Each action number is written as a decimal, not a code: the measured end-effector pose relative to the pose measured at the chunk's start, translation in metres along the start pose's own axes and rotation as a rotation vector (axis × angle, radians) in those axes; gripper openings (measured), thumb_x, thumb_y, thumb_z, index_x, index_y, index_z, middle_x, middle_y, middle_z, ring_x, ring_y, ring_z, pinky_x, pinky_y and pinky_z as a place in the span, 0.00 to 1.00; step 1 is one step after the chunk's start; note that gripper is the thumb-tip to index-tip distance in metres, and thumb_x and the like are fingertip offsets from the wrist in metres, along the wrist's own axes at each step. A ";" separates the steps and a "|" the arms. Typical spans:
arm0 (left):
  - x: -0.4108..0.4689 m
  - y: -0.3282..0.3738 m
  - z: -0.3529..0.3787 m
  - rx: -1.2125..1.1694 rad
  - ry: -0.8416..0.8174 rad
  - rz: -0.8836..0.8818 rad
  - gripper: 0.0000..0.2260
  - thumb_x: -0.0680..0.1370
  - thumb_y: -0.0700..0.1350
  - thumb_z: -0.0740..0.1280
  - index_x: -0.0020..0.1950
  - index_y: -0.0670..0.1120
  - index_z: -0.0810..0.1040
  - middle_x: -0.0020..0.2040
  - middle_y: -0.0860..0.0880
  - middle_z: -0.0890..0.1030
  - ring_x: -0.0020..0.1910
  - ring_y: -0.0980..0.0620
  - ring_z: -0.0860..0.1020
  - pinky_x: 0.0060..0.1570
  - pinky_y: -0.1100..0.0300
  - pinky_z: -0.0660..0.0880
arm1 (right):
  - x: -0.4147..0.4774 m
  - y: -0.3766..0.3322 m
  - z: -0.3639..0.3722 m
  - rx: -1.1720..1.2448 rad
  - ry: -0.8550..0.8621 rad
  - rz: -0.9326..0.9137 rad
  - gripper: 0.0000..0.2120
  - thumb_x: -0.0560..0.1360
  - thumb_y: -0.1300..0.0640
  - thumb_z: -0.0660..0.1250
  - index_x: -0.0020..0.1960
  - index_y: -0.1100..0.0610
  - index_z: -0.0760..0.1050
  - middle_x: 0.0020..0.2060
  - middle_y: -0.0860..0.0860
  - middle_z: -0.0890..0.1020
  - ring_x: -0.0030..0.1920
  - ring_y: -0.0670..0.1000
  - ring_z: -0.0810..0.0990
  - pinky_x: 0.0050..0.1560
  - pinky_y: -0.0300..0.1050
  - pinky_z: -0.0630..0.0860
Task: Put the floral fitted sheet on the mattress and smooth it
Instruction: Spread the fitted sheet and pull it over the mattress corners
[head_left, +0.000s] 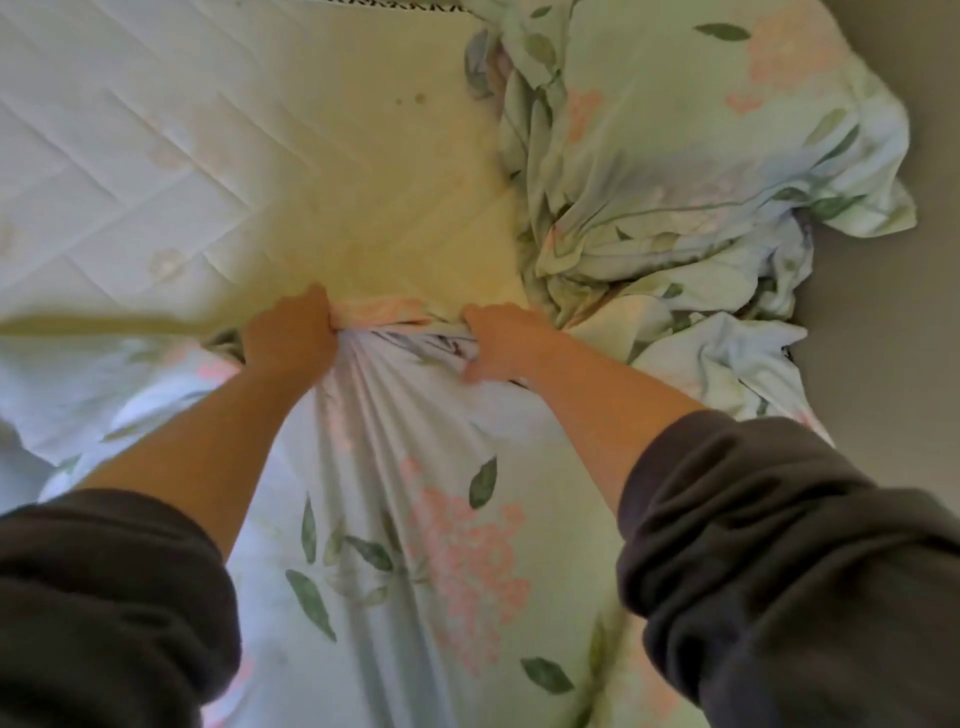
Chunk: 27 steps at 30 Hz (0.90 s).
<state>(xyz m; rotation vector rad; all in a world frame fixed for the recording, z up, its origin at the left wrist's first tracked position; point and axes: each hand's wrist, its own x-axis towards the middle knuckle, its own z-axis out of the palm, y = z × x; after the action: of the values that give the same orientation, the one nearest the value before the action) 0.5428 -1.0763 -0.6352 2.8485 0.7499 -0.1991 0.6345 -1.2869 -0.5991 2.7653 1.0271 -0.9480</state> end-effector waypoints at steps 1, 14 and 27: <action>-0.004 -0.002 0.005 0.019 -0.017 -0.027 0.06 0.77 0.42 0.60 0.52 0.43 0.69 0.49 0.36 0.78 0.50 0.35 0.78 0.43 0.49 0.71 | -0.001 0.005 0.003 -0.126 -0.172 0.047 0.34 0.69 0.43 0.72 0.69 0.54 0.64 0.62 0.55 0.72 0.64 0.60 0.70 0.63 0.58 0.67; 0.033 -0.006 0.003 0.098 0.095 -0.279 0.26 0.74 0.44 0.65 0.71 0.42 0.60 0.64 0.36 0.69 0.63 0.36 0.68 0.65 0.36 0.60 | 0.051 0.025 -0.008 -0.079 0.560 0.149 0.21 0.75 0.61 0.62 0.66 0.51 0.65 0.62 0.52 0.72 0.63 0.57 0.70 0.63 0.56 0.65; -0.069 0.194 0.093 0.162 -0.031 0.941 0.26 0.79 0.48 0.57 0.77 0.50 0.55 0.78 0.47 0.52 0.77 0.46 0.52 0.72 0.41 0.50 | -0.130 0.219 0.119 0.257 0.497 0.825 0.26 0.81 0.53 0.56 0.77 0.53 0.54 0.76 0.57 0.55 0.73 0.62 0.60 0.62 0.62 0.68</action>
<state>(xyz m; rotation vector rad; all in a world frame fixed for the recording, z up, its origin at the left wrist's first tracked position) 0.5724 -1.2941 -0.6848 2.9786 -0.6633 -0.1560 0.6266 -1.5616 -0.6586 3.2122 -0.3067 -0.2870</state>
